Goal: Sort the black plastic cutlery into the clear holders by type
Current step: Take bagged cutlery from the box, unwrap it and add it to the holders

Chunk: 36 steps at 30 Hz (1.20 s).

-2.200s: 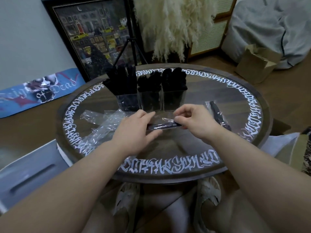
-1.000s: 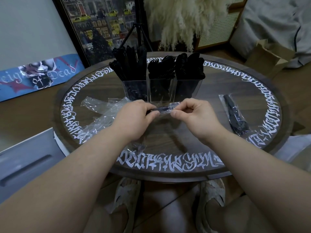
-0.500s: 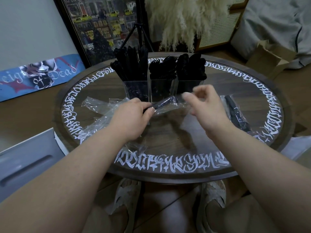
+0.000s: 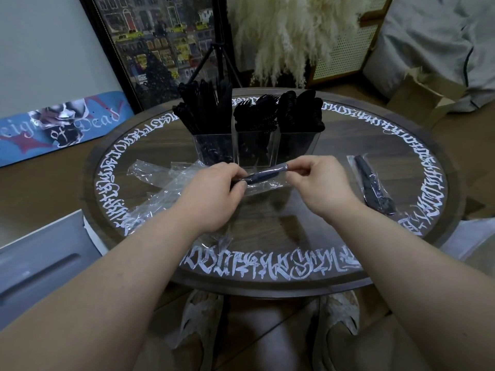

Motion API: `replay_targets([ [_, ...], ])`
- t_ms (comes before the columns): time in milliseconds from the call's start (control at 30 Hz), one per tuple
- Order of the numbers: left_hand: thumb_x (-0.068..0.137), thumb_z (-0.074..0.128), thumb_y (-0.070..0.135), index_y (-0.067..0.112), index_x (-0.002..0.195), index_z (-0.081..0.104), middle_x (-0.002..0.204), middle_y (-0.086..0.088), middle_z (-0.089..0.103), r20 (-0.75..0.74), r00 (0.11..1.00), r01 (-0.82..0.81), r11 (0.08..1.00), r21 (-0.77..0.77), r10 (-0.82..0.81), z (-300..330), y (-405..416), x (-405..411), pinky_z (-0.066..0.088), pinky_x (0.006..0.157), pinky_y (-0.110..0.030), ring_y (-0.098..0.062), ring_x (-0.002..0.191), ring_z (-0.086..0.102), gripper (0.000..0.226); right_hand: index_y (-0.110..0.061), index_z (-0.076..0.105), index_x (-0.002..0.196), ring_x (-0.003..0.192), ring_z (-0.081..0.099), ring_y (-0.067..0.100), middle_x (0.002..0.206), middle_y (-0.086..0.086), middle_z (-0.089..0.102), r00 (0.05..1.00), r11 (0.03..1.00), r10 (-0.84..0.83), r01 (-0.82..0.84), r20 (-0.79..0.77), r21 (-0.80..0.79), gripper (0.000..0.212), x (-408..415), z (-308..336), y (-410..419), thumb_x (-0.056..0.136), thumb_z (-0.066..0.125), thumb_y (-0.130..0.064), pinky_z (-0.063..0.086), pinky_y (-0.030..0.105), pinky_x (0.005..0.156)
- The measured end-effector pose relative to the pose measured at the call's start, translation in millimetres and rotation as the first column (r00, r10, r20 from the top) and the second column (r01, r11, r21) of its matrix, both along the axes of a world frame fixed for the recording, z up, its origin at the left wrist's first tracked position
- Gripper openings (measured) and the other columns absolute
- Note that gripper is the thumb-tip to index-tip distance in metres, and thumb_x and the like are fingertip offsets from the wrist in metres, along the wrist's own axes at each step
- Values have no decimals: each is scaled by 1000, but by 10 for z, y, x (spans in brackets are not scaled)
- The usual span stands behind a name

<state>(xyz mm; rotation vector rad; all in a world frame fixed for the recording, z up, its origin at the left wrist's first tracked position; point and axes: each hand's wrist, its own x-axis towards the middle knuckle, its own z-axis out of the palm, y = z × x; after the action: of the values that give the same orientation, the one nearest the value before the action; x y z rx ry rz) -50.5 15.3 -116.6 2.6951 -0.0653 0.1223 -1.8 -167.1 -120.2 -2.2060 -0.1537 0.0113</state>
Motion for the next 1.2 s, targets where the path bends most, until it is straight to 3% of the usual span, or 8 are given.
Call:
replay_targets([
  [167, 95, 54, 24, 23, 116, 61, 106, 6, 63, 5, 1000, 4, 1000, 26, -4, -24, -1, 4, 42, 81, -23, -14, 98, 57, 23, -23, 73, 80, 68, 58, 8, 75, 0, 70, 995, 986, 58, -44, -82, 159, 17, 6, 39, -25, 83, 68, -8, 47, 21, 65],
  [367, 90, 64, 29, 29, 106, 66, 95, 13, 68, 19, 1000, -3, 1000, 27, 2, -4, 15, 3, 43, 77, -21, -8, 91, 61, 17, -13, 73, 92, 53, 52, -6, 70, -1, 65, 978, 957, 186, -159, -94, 243, 13, -13, 68, -73, 85, 67, -4, 39, 7, 53],
  [533, 90, 63, 25, 29, 114, 65, 100, 16, 68, 51, 998, 29, 997, -74, -25, 6, 11, -21, 34, 74, 0, 2, 93, 58, 24, -23, 70, 79, 61, 56, -2, 72, -2, 68, 972, 944, 200, -156, -126, 290, 17, 15, 68, -97, 85, 67, -7, 43, 14, 61],
  [633, 92, 59, 29, 30, 127, 57, 116, 11, 64, 51, 998, 25, 997, -76, -21, 20, 27, -32, 41, 93, -18, -6, 111, 54, 35, -21, 67, 77, 67, 57, 7, 74, 3, 67, 970, 949, 183, -132, -158, 287, 19, 18, 67, -108, 88, 64, -6, 46, 21, 65],
  [767, 90, 48, 19, 21, 137, 48, 134, -2, 55, 28, 985, -167, 986, -29, 167, 63, 116, 3, 36, 99, -33, -22, 125, 45, 47, -17, 64, 77, 64, 55, 8, 72, 4, 63, 974, 927, 114, -34, -195, 374, 21, 34, 88, -146, 89, 60, -1, 46, 21, 61],
  [867, 92, 46, 14, 17, 133, 52, 125, -6, 62, -46, 964, -262, 965, 20, 262, 35, 210, 19, 43, 89, -31, -25, 111, 57, 41, -15, 62, 80, 60, 54, 6, 71, 2, 59, 970, 908, 88, 16, -227, 419, 20, 60, 96, -198, 92, 56, -1, 45, 18, 56],
  [1000, 95, 52, 19, 25, 101, 67, 84, 6, 68, -59, 973, -226, 974, -17, 225, 34, 224, 6, 40, 58, -14, -5, 66, 59, 17, -15, 62, 82, 68, 55, 13, 73, 2, 60, 955, 922, 112, 3, -275, 388, 18, 71, 76, -230, 93, 54, -4, 47, 25, 64],
  [1200, 86, 55, 13, 23, 79, 58, 74, 8, 62, 6, 961, -274, 950, -150, 278, 65, 173, 26, 38, 57, -12, -4, 69, 55, 12, -12, 65, 87, 65, 59, 12, 72, 4, 64, 934, 901, 163, -10, -319, 433, 16, 45, 87, -183, 91, 56, 0, 50, 29, 72],
])
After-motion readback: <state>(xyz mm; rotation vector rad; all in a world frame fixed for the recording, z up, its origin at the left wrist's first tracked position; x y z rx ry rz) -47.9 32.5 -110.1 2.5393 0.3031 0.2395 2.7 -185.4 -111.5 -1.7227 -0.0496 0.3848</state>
